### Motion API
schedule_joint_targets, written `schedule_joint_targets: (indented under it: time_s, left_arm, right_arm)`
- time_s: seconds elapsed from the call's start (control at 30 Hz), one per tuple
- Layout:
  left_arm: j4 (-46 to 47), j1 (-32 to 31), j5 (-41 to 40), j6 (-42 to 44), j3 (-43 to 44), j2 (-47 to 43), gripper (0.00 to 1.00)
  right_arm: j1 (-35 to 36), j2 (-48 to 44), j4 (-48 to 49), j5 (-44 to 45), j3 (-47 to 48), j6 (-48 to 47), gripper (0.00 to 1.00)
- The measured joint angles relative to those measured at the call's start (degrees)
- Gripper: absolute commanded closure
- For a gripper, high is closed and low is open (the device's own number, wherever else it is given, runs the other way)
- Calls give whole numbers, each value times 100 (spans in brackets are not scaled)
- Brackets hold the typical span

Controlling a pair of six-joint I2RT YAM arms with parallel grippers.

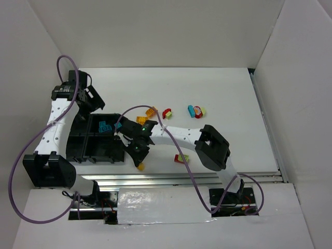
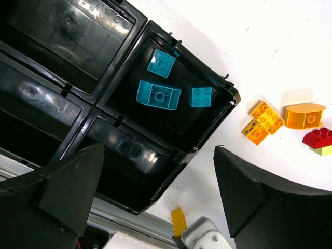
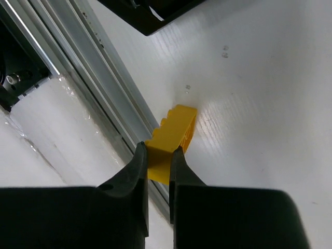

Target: Sort the legos into containers by color

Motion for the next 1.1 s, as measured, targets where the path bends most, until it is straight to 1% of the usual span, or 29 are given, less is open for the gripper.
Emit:
schedule_joint_targets:
  time_s: [0.23, 0.37, 0.43, 0.57, 0.67, 0.77, 0.9, 1.1]
  left_arm:
    - [-72, 48, -74, -15, 105, -2, 1]
    - [-96, 87, -170, -26, 295, -76, 1]
    - [-107, 107, -203, -31, 374, -122, 1]
    - [-111, 118, -247, -31, 439, -181, 1]
    - [-109, 118, -249, -28, 442, -184, 1]
    - [-116, 118, -219, -24, 461, -184, 1]
    - [-109, 129, -131, -24, 557, -184, 0]
    - [-118, 153, 2, -42, 584, -223, 0]
  right_arm:
    - [-2, 0, 15, 138, 61, 120, 100]
    - [-61, 2, -76, 380, 433, 269, 100]
    - [-90, 24, -238, 577, 817, 334, 100]
    - [-184, 153, -411, 1016, 1893, 461, 100]
    - [-313, 258, -417, 1016, 2551, 527, 100]
    - [-463, 396, -337, 728, 2973, 638, 100]
    - [-612, 437, -57, 232, 2922, 848, 100]
    - [-632, 463, 1040, -549, 2166, 1309, 100]
